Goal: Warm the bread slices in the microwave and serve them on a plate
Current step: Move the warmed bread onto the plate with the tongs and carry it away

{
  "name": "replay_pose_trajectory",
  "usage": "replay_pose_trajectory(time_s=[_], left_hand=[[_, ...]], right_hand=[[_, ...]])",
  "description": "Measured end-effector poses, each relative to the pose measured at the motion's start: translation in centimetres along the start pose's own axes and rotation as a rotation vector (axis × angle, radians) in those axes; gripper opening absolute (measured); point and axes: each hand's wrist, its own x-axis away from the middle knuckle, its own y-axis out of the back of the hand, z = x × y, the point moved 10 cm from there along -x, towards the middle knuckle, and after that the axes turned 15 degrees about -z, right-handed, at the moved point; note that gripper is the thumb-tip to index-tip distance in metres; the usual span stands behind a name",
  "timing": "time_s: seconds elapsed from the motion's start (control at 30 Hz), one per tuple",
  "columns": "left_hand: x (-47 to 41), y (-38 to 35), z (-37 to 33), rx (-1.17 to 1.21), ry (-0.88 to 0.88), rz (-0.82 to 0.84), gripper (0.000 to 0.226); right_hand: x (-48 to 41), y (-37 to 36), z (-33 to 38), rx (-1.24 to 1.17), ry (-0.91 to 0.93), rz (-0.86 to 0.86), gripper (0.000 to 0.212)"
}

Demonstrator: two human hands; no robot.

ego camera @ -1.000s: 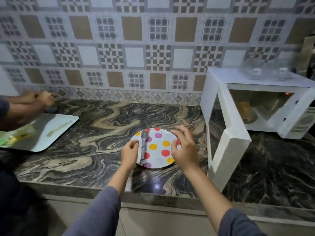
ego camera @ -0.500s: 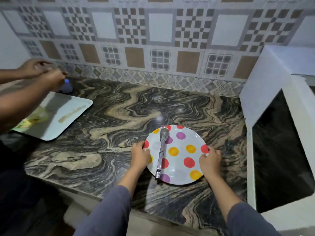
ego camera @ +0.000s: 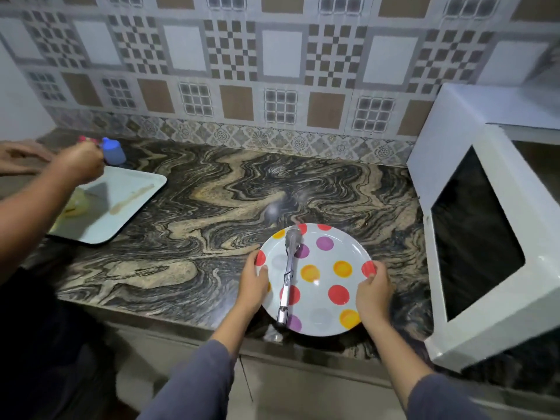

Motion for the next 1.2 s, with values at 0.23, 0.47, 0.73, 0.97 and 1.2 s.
replay_pose_trajectory(time_s=[0.23, 0.47, 0.73, 0.97, 1.2], left_hand=[[4.6, 4.7, 0.8, 0.014, -0.008, 0.065, 0.044], [11.8, 8.4, 2.8, -0.017, -0.046, 0.186, 0.044], [20.6, 6.1, 5.1, -0.065, 0.002, 0.376, 0.045], [28.8, 0.4, 3.6, -0.041, -0.044, 0.552, 0.041], [36.7, -7.0, 1.8, -0.044, -0.079, 0.702, 0.037]], right_hand=[[8.6, 6.0, -1.0, -0.063, -0.028, -0.127, 0.036], [17.7, 12.5, -5.5, -0.076, -0.110, -0.242, 0.036], [23.8, 22.7, -11.2, -0.004, -0.255, -0.394, 0.035], [26.0, 32.4, -14.5, 0.008, -0.341, -0.565, 0.037], [25.7, 41.2, -18.7, 0.034, -0.421, -0.694, 0.036]])
